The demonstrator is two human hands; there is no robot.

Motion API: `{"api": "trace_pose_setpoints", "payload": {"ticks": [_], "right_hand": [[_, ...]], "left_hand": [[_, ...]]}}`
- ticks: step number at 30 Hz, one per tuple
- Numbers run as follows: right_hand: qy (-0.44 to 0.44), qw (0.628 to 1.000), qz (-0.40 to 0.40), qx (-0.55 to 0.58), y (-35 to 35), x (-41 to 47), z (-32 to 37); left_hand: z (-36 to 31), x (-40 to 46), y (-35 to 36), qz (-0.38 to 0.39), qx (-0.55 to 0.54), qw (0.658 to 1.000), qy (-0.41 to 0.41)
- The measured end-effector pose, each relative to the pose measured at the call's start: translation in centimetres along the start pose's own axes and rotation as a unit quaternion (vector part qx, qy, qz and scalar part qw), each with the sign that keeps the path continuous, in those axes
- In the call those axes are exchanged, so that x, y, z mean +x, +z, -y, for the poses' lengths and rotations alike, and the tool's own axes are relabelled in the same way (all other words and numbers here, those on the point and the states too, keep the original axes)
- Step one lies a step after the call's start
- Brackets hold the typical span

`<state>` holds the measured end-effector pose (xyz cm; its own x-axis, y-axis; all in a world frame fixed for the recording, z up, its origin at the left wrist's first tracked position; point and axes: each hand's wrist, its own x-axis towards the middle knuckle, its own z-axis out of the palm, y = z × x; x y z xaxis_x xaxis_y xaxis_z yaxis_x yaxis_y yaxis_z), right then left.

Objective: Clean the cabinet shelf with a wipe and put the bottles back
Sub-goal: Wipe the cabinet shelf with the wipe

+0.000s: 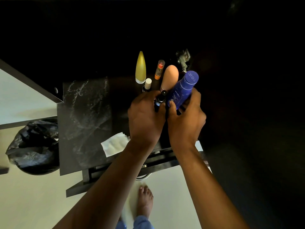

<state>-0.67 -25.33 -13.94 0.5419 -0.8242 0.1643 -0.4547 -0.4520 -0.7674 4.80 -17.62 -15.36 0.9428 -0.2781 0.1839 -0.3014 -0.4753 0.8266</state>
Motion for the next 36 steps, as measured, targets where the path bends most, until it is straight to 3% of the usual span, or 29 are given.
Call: {"api": "trace_pose_setpoints", "payload": {"ticks": [14,20,23,26,30,36], "right_hand": [[0.027,0.999,0.019,0.023,-1.2,-1.2,-0.6],[0.045,0.999,0.013,0.025,-3.4,-4.2,-1.5],[-0.025,1.000,0.017,-0.008,-3.8,-6.4,-2.0],[-0.107,0.989,0.096,-0.024,-3.2,-8.9,-1.6],[-0.242,0.947,0.197,-0.069,-1.1,-12.4,-0.7],[-0.347,0.898,0.234,-0.137,0.7,-14.1,0.4]], "left_hand": [[1.1,-0.5,0.4,0.004,0.017,1.000,-0.005],[0.4,-2.4,-3.0,0.018,0.034,0.999,-0.016],[0.6,-4.3,-6.5,0.018,0.059,0.998,-0.011],[2.2,-6.6,-9.8,-0.002,0.125,0.992,-0.009],[5.6,-8.4,-12.7,-0.023,0.195,0.980,-0.017],[7.9,-8.6,-14.9,-0.041,0.236,0.971,-0.012]]}}
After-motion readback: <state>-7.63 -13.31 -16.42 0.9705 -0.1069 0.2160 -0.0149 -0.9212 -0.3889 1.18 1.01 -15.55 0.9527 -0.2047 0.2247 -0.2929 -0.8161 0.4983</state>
